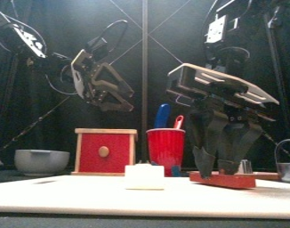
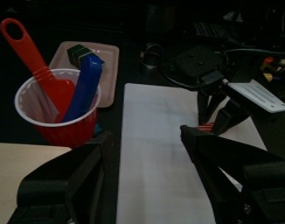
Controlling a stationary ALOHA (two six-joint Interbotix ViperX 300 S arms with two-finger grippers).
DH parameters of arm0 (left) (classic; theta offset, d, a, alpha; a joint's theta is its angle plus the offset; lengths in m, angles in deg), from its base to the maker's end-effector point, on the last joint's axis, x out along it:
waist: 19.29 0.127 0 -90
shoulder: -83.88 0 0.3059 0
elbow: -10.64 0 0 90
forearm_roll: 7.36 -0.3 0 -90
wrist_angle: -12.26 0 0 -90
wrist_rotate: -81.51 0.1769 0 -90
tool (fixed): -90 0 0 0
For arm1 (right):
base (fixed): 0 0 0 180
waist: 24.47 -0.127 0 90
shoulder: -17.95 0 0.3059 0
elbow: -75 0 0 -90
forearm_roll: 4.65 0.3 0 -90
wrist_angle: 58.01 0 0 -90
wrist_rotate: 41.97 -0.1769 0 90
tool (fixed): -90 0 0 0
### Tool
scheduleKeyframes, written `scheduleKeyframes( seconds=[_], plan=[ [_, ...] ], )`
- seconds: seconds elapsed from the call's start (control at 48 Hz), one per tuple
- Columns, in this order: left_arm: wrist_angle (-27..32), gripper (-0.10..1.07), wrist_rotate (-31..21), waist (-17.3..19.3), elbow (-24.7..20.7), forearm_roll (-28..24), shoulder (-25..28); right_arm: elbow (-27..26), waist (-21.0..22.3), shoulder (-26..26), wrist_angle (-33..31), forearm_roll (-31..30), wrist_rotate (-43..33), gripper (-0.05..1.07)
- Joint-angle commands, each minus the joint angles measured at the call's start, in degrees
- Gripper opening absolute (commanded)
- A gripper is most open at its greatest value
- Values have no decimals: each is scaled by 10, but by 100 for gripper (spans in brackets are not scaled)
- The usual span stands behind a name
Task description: Put salmon on rice
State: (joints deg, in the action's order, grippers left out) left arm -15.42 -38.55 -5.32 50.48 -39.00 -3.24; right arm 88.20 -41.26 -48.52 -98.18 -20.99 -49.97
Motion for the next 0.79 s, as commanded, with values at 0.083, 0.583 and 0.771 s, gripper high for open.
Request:
scheduleKeyframes(
  seconds=[0.083, 0.583, 0.771],
  plan=[
    [3, 97, 2, 8, -3, -1, -9, -39, 3, -23, -43, 2, -1, 60],
    [9, 97, 57, 40, 41, 13, -11, -158, 2, 17, -112, -51, -102, 60],
    [9, 97, 81, 40, 43, 32, -13, -192, 0, 40, -125, -57, -148, 60]
  ],
)
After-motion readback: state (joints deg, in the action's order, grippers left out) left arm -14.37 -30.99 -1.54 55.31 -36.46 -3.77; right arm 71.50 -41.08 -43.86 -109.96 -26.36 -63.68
